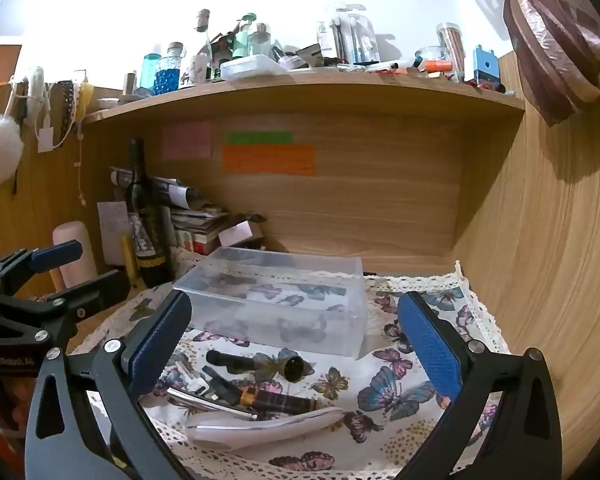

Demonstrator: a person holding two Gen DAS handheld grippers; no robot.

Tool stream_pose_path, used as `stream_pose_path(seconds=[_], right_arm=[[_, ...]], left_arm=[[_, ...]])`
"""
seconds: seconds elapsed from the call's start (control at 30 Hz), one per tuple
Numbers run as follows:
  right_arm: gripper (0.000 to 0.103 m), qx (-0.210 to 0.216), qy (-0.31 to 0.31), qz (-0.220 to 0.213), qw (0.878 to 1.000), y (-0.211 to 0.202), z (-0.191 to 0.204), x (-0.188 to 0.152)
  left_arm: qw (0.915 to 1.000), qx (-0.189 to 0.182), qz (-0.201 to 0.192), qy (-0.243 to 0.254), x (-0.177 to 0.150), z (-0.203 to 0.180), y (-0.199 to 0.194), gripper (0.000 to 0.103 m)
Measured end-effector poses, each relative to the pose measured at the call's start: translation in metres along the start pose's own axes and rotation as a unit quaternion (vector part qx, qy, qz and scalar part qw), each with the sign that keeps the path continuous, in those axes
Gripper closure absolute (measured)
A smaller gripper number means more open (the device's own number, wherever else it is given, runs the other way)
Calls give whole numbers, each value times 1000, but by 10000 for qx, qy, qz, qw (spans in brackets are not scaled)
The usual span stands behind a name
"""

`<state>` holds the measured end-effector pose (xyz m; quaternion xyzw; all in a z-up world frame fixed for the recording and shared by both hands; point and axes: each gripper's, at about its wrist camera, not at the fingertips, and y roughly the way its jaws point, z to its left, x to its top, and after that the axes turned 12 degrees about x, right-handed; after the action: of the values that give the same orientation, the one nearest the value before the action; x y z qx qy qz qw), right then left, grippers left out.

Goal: Organize rigid objects

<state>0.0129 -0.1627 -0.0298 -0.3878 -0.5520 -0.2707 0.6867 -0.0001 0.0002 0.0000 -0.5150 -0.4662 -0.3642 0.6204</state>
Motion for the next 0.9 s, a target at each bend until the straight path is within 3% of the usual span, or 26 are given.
stream_pose_path(seconds=[0.9], right_arm=[[0, -49, -67, -100, 9999, -5, 2, 0]], left_arm=[[10000, 16, -76, -11, 5, 1, -3, 0]])
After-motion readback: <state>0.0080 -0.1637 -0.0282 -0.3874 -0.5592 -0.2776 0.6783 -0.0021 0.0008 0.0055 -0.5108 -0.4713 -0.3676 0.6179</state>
